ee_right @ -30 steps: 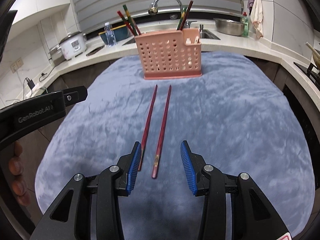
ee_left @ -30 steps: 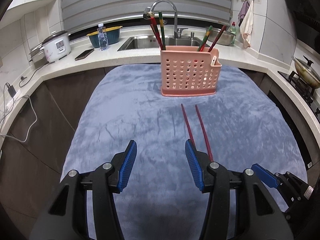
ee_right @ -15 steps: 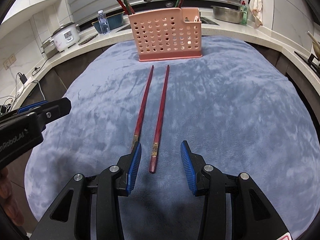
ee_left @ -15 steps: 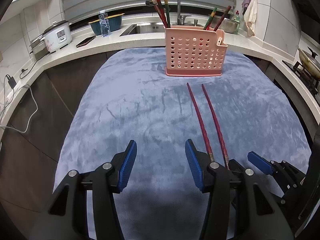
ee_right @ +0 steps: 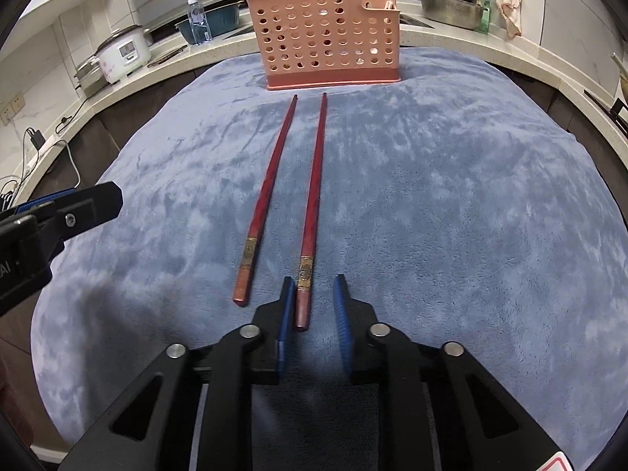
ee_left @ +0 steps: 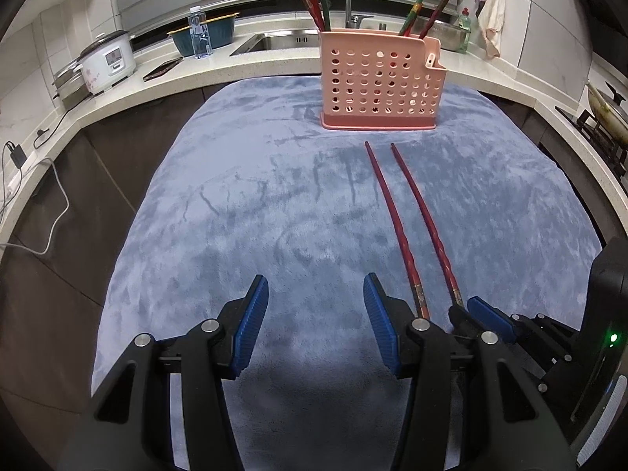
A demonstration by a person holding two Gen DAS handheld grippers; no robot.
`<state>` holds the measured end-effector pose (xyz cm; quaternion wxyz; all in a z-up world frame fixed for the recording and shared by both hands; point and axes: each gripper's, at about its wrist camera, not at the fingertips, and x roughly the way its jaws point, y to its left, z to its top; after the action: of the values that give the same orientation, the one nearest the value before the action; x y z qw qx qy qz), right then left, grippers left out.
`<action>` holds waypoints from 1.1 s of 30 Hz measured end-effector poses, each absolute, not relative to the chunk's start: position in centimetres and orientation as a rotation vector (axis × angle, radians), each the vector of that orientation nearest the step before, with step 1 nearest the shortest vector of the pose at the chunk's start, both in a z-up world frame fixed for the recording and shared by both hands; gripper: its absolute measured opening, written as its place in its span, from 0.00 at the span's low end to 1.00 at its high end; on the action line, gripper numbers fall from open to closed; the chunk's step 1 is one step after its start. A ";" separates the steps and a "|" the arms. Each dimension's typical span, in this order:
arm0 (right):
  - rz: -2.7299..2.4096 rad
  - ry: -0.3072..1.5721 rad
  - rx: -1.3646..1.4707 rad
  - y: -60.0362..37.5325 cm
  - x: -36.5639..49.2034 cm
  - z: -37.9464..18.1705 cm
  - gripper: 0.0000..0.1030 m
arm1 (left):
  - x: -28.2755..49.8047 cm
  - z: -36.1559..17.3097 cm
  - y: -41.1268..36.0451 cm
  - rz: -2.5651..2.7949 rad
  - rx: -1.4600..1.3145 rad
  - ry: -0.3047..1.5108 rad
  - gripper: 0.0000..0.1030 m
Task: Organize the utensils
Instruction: 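Move both tools back over the last two dark red chopsticks, then grasp a dark red chopstick with the right tool while the left tool grasps the other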
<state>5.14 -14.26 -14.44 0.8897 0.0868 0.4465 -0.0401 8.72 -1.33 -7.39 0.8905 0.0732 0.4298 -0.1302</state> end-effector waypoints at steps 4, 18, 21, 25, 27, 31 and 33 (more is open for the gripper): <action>-0.076 0.931 0.189 -14.8 5.0 -14.5 0.07 | 8.8 -8.0 -1.9 -0.280 0.160 0.906 0.47; -0.124 0.914 0.216 -17.4 3.3 -13.8 0.07 | 8.5 -9.4 -5.1 -0.341 0.193 0.921 0.61; -0.140 0.910 0.225 -18.1 2.9 -13.6 0.07 | 8.5 -9.8 -6.0 -0.366 0.188 0.931 0.65; -0.155 0.910 0.238 -18.8 2.3 -13.6 0.07 | 8.5 -10.4 -7.0 -0.389 0.187 0.934 0.66; -0.159 0.913 0.241 -19.1 2.0 -13.7 0.07 | 8.6 -10.9 -7.3 -0.394 0.186 0.939 0.66; -0.160 0.917 0.246 -19.2 1.5 -13.9 0.07 | 9.0 -11.6 -7.2 -0.391 0.156 0.951 0.65; -0.160 0.917 0.247 -19.2 1.4 -13.9 0.07 | 9.3 -12.0 -6.9 -0.393 0.136 0.963 0.60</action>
<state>1.42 -19.17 -13.91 0.8863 0.1186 0.4411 -0.0768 9.30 -6.93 -11.95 0.8656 0.0651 0.4598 -0.1875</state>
